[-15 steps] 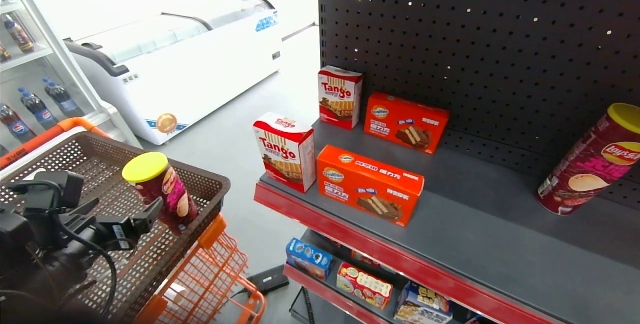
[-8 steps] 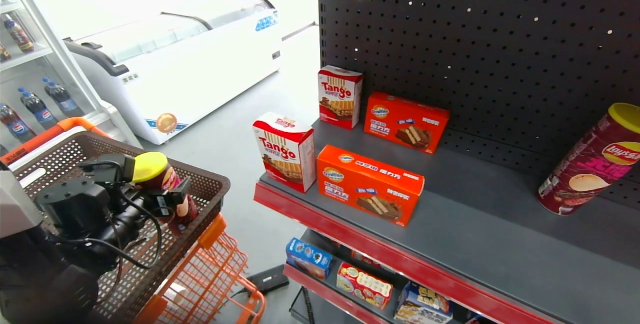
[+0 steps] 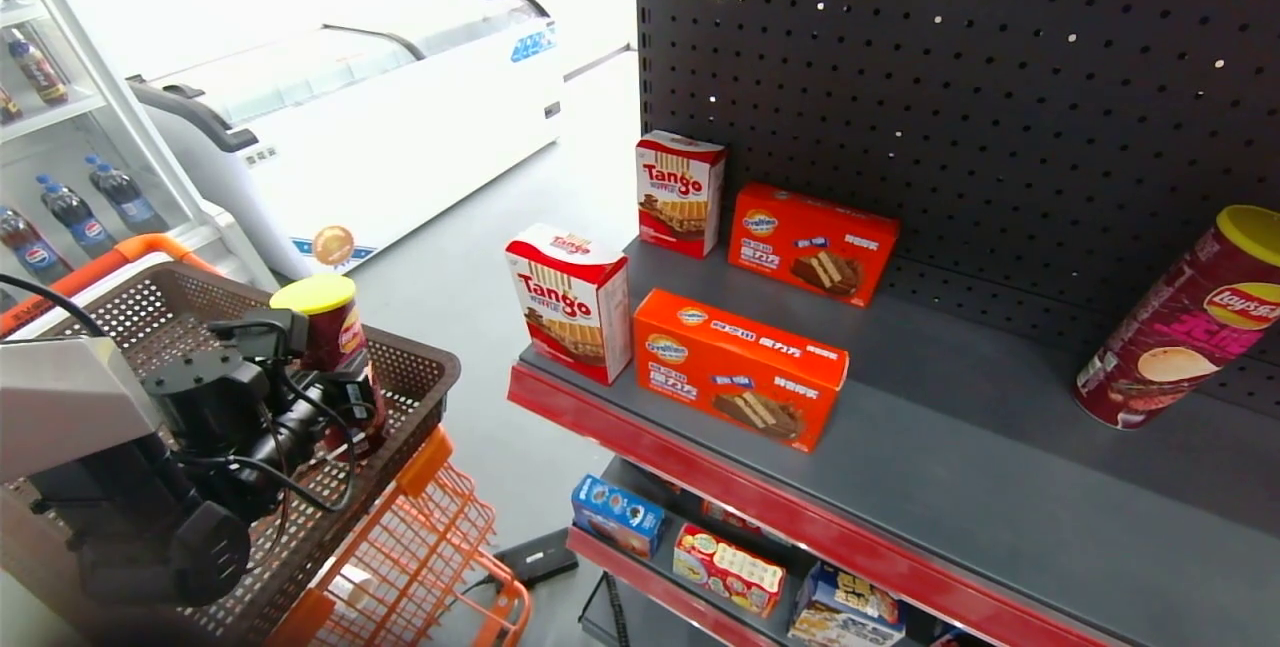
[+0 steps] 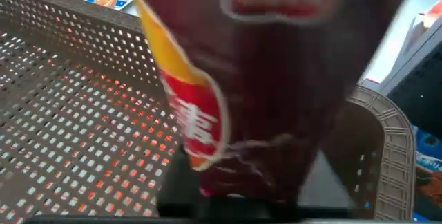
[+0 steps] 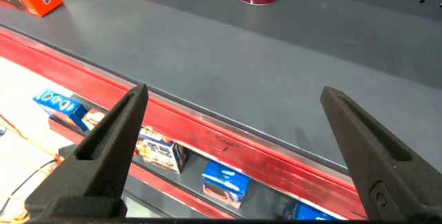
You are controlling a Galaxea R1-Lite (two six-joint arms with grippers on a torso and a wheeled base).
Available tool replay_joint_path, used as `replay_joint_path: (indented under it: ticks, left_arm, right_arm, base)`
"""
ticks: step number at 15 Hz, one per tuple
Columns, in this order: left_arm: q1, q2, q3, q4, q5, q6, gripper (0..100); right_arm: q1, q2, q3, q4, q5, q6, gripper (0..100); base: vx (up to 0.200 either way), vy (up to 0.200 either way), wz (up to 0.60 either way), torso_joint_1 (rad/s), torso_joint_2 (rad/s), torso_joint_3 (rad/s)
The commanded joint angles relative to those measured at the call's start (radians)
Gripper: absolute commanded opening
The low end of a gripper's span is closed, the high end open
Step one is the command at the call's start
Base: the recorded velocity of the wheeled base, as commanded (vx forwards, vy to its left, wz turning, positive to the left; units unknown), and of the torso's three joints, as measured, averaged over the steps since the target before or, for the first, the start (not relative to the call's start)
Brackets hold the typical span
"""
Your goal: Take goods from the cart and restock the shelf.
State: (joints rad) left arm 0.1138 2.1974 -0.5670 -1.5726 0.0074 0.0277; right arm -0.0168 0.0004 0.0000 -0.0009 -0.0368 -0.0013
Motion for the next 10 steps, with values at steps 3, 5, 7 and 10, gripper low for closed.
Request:
replay_joint_path:
  ticks: [3, 5, 7, 10]
  left_arm:
    - [-0.002, -0.001, -0.002, 0.002, 0.0, 0.0, 0]
    - [-0.017, -0.079, 0.007, 0.002, -0.001, 0.044, 0]
    - [-0.02, -0.168, 0.012, 0.009, -0.011, 0.046, 0]
    - [-0.033, -0.412, 0.03, 0.152, -0.038, 0.024, 0]
  right_arm:
    - [0.0, 0.0, 0.0, -0.001, 0.0, 0.0, 100]
    - [0.0, 0.0, 0.0, -0.001, 0.0, 0.0, 100]
    - [0.0, 0.0, 0.0, -0.001, 0.0, 0.0, 100]
    - [0.001, 0.0, 0.0, -0.001, 0.0, 0.0, 100]
  base:
    - [0.0, 0.0, 0.0, 0.0, 0.0, 0.0]
    - [0.0, 0.0, 0.0, 0.0, 0.0, 0.0]
    - [0.0, 0.0, 0.0, 0.0, 0.0, 0.0]
    - [0.0, 0.0, 0.0, 0.0, 0.0, 0.0]
